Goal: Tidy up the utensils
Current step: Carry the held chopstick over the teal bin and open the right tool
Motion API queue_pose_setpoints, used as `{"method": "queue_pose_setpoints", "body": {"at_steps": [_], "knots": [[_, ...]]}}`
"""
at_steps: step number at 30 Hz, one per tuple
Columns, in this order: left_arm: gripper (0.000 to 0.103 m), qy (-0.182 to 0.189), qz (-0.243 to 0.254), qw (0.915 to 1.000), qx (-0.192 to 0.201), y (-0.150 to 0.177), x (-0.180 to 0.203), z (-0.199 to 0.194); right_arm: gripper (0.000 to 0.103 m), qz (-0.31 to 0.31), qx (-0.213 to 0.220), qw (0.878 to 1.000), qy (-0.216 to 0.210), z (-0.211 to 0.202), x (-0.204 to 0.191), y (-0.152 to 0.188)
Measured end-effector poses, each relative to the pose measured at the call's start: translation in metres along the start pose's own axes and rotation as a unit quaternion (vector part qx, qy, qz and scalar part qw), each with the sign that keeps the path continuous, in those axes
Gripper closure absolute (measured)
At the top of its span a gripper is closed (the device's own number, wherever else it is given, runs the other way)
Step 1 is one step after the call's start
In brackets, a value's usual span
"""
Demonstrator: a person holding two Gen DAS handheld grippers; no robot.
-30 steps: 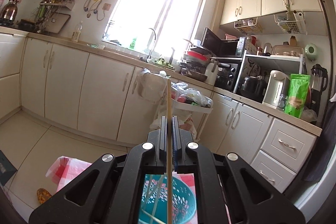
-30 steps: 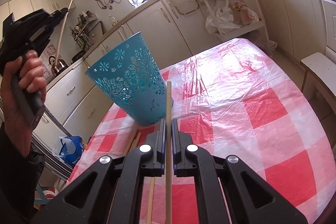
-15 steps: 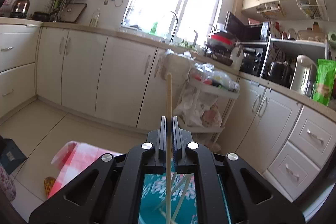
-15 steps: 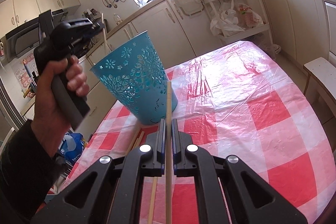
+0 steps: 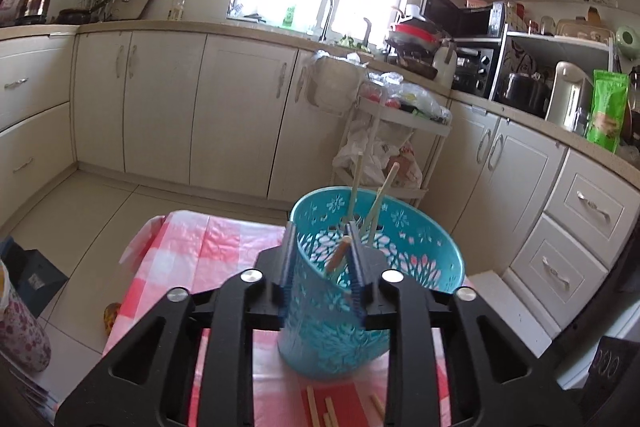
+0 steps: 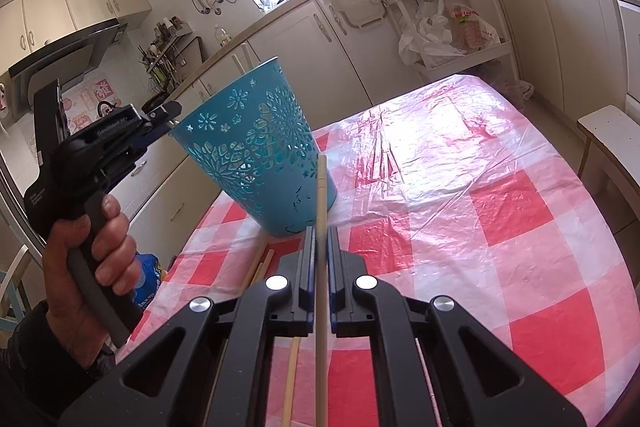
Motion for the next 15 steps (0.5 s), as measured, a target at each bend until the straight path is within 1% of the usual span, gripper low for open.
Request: {"method": "queue_pose_setpoints", "body": {"at_steps": [2,4,5,6,12,15], "knots": [[0.074,-0.003,-0.008,1.0000,-0.001,0.003,-0.004,-0.004,0.097,0.000,0.001,1.000,0.000,0.000,0.000,0.000],[0.068,-0.009,-0.025,0.9996,0.001,0.010,-0.012,-0.011,0.097,0.005,0.004,1.000,-0.002,-0.001,0.002,0.000],[0.064,-0.012,-0.033,0.9994,0.001,0.015,-0.016,-0.015,0.097,0.010,0.004,1.000,-0.005,-0.002,0.004,-0.001],[0.062,-0.019,-0.040,0.9990,0.000,0.021,-0.021,-0.017,0.097,0.014,0.005,1.000,-0.007,-0.002,0.006,-0.001],[0.061,-0.031,-0.075,0.9963,-0.029,0.059,-0.046,-0.021,0.097,0.024,0.010,1.000,-0.012,-0.005,0.010,-0.002],[0.059,-0.030,-0.086,0.9944,-0.053,0.078,-0.054,-0.017,0.097,0.030,0.014,0.999,-0.012,-0.008,0.011,-0.002]]}}
Point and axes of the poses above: each gripper's, at about its wrist camera, not at the fingertips, and z roughly the way its jaws point, x to its right, y to its underside, the point moved 1 cm from there along z, roughly the way its jaws point, and after that the axes turned 10 degrees about -x, right-handed, at the moved point
